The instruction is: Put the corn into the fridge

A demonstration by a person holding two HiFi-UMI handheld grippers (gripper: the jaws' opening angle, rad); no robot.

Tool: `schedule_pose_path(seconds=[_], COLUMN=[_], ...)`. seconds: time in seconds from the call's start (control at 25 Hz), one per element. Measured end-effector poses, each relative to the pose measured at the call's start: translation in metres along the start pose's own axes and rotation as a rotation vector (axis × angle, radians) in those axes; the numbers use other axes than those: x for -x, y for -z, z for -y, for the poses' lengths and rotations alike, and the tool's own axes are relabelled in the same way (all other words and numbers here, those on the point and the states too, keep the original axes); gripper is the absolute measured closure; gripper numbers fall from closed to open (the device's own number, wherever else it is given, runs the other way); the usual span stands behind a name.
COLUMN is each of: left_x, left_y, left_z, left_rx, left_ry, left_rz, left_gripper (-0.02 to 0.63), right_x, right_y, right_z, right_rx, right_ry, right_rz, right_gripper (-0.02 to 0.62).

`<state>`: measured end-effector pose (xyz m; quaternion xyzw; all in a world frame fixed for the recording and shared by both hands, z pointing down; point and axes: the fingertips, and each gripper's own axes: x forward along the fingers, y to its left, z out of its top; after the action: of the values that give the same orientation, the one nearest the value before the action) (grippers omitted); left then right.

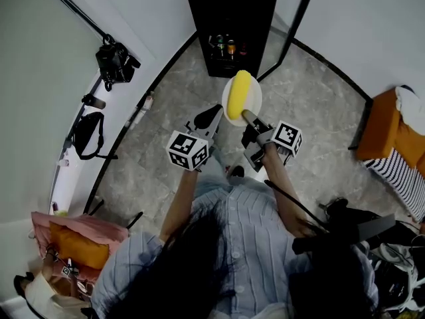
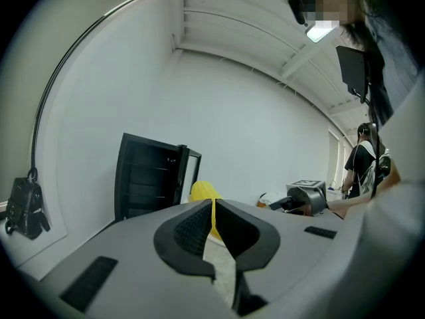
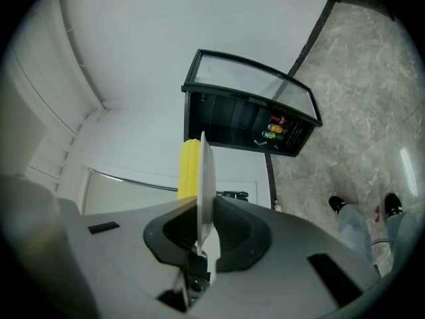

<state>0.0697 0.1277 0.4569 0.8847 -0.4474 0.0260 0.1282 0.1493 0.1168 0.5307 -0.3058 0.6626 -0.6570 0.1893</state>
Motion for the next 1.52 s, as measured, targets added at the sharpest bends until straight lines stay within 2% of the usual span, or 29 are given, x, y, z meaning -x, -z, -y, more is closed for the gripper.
schedule_pose_path(seconds=[0.08, 0.28, 0.4, 0.48, 0.68, 0.84, 1.24, 1.4, 1.52], left_x=[-0.009, -0.001, -0.011, -0.024, -0.07, -0.069, -0.075, -0.082, -0.087], left_y=[-0.001, 0.0, -0.002, -0.005, -0.02, -0.023, -0.027, -0.048, -0.056], left_z=[-0.016, -0.005, -0.013, -0.03, -0.108, -0.099, -0.128, -0.193, -0.224], left_rx=[0.009, -0.006, -0.007, 0.0, 0.031, 0.011, -0.011, 0.012, 0.019], left_ry=[-0.006, 0.017, 0.029, 0.036, 0.053, 0.084, 0.125, 0.14, 0.155], left_rz=[-0.006, -0.009, -0.017, -0.026, -0.048, -0.05, -0.055, -0.049, -0.045], left_gripper=[0.583, 0.583, 0.583, 0.583, 0.583, 0.583, 0.583, 0.583, 0.583], right_x=[-0.016, -0.003, -0.01, -0.027, -0.107, -0.097, -0.123, -0.183, -0.214], right_y=[-0.008, -0.004, -0.014, -0.025, -0.061, -0.061, -0.066, -0.068, -0.069], right_z=[0.002, 0.002, 0.002, 0.002, 0.0, -0.002, 0.0, -0.015, -0.021], right_rx=[-0.005, 0.005, 0.01, 0.006, -0.006, -0.005, -0.016, -0.027, -0.025], right_ry=[0.011, 0.012, 0.02, 0.028, 0.067, 0.059, 0.046, 0.07, 0.072], right_rz=[-0.004, 0.026, 0.041, 0.046, 0.048, 0.078, 0.123, 0.135, 0.146], right_gripper=[0.558, 0.558, 0.558, 0.558, 0.558, 0.558, 0.558, 0.558, 0.558])
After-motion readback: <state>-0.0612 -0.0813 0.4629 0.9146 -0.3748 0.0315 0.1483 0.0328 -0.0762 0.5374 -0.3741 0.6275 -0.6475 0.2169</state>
